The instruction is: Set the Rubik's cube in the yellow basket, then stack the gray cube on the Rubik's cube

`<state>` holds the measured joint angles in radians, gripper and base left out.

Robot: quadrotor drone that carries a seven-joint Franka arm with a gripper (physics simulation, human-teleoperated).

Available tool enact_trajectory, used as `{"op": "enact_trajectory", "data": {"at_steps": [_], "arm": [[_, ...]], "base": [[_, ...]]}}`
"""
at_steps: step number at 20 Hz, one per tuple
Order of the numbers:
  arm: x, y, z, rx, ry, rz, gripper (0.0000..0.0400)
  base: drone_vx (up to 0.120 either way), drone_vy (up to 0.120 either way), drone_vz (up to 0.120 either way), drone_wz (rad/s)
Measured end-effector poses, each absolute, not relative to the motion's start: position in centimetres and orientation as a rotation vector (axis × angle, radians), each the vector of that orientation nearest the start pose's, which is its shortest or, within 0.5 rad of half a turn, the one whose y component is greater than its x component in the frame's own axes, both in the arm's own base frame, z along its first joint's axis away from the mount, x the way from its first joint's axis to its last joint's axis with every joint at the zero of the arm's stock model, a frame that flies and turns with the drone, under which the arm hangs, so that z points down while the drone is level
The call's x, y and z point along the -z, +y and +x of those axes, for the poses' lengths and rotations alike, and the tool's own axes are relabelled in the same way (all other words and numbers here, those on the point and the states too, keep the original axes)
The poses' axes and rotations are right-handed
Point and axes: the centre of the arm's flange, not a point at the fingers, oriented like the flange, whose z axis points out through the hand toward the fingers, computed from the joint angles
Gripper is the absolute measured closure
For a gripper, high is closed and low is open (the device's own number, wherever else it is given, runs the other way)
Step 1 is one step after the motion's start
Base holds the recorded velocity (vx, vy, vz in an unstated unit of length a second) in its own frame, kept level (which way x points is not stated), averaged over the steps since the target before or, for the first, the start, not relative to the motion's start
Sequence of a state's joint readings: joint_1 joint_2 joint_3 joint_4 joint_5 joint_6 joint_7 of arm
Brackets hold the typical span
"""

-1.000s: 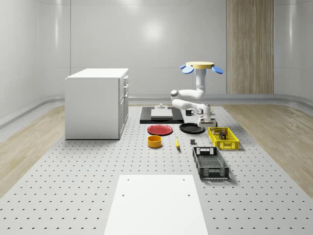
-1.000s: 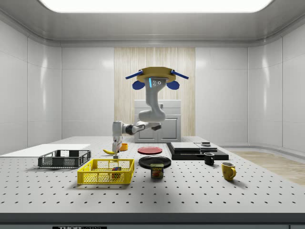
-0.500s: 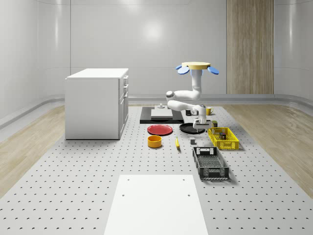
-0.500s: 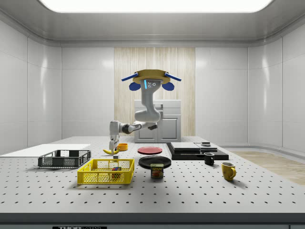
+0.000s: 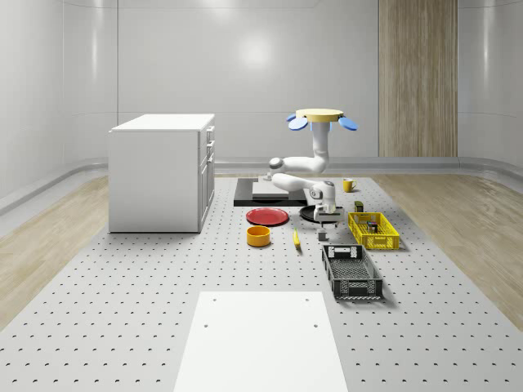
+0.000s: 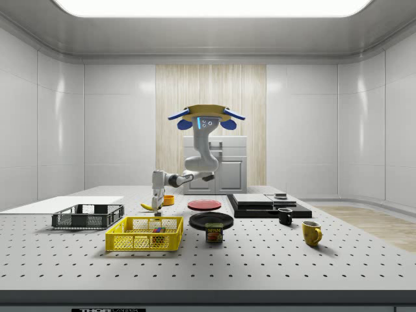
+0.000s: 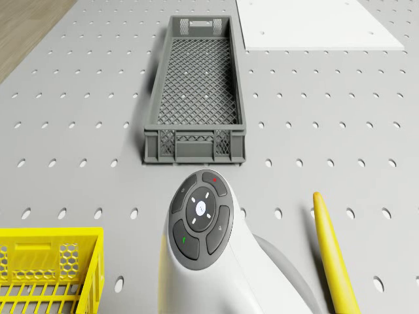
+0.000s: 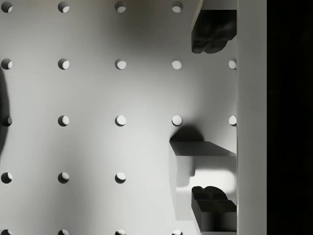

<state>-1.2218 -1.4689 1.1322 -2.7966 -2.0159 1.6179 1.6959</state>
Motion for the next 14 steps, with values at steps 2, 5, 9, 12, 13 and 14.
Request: {"op": "enact_trajectory", "data": {"at_steps": [2,5,9,12,13,14], "arm": [[-56.1,-0.8,31.1,-0.786,-0.002,0.001,0.0000],[-56.1,-0.8,31.1,-0.786,-0.002,0.001,0.0000],[-56.1,-0.8,31.1,-0.786,-0.002,0.001,0.0000],[-56.7,-0.8,31.1,-0.786,-0.002,0.001,0.0000],[-56.9,-0.8,31.1,-0.786,-0.002,0.000,0.0000],[-57.2,-0.8,31.1,-0.786,-0.002,0.000,0.0000]], "base": [[0.080,-0.120,0.000,0.000],[0.027,-0.120,0.000,0.000],[0.000,-0.080,0.000,0.000],[0.000,0.000,0.000,0.000],[0.000,0.000,0.000,0.000],[0.000,0.000,0.000,0.000]]}}
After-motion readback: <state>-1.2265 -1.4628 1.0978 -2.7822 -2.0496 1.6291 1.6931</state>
